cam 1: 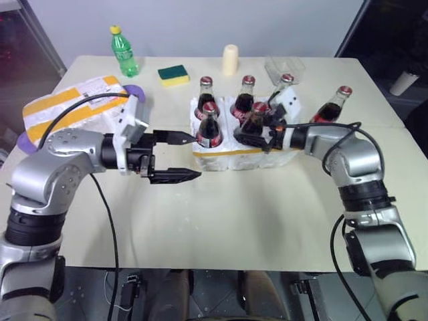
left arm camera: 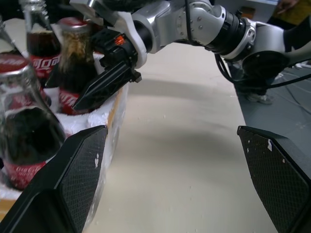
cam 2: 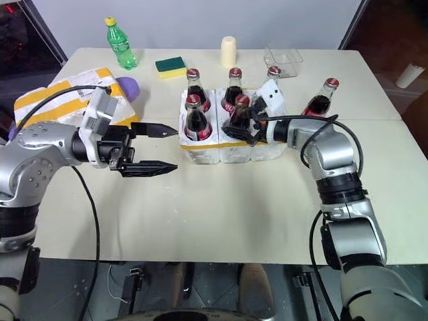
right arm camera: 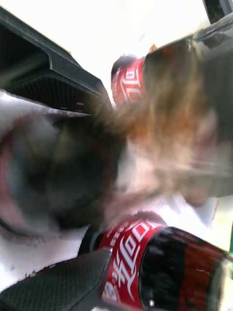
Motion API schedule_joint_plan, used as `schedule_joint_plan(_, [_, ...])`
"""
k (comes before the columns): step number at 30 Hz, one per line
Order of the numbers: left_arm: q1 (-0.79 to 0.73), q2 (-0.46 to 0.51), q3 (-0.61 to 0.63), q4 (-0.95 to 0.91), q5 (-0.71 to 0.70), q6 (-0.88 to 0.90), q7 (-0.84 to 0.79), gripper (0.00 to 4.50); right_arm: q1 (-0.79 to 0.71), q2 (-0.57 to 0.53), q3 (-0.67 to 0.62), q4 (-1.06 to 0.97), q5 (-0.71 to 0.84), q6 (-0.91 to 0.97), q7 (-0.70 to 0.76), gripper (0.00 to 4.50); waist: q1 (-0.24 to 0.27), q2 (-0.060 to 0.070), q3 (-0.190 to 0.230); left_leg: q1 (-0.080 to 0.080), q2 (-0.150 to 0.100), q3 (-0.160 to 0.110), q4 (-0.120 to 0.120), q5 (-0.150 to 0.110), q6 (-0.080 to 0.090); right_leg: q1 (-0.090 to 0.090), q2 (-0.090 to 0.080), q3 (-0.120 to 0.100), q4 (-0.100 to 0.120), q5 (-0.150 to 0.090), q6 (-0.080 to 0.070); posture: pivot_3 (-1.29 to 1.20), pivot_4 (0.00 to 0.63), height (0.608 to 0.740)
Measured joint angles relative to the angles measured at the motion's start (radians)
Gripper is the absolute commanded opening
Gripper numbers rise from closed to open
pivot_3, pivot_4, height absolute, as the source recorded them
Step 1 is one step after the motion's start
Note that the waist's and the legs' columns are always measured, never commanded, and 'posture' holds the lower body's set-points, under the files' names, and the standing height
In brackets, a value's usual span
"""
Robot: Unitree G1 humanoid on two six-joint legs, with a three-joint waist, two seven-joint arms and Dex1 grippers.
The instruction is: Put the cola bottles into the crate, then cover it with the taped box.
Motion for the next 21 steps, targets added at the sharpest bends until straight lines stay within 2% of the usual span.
schedule_joint_plan(6, [-0.037,-0.067,-0.012,0.002,-0.037,0.023,0.021,4.5,0.151,-0.193,-0.366,-0.351,0.178,0.238,-0.093,4.45,0.007,0.0,0.0,-0.001,0.0,-0.001,0.0,0.0,0.0,0.001,0.0,-0.001,-0.001,0.0,0.0,0.0,0.15,0.739])
schedule_joint_plan(11, [-0.077,-0.138,-0.031,0.004,-0.036,0.036,0.076,4.5,0.392,-0.243,-0.524,-0.476,0.185,0.311,-0.171,4.45,-0.004,0.0,-0.001,0.003,0.0,0.0,0.0,0.0,0.0,0.004,0.0,0.0,-0.001,0.0,0.0,0.0,0.15,0.739])
schedule_joint_plan(15, [-0.09,-0.164,-0.04,0.004,-0.036,0.039,0.106,4.5,0.489,-0.232,-0.526,-0.469,0.112,0.277,-0.25,4.45,-0.008,0.001,-0.001,0.004,0.0,0.001,0.001,0.0,0.0,0.004,0.0,0.002,-0.001,0.0,0.0,0.0,0.15,0.739])
schedule_joint_plan(21, [-0.09,-0.163,-0.045,0.004,-0.027,0.033,0.109,4.5,0.433,-0.165,-0.441,-0.321,0.022,0.114,-0.312,4.45,-0.005,0.001,-0.001,0.004,0.0,0.001,0.001,0.0,0.0,0.004,0.0,0.002,-0.001,0.0,0.0,0.0,0.15,0.739])
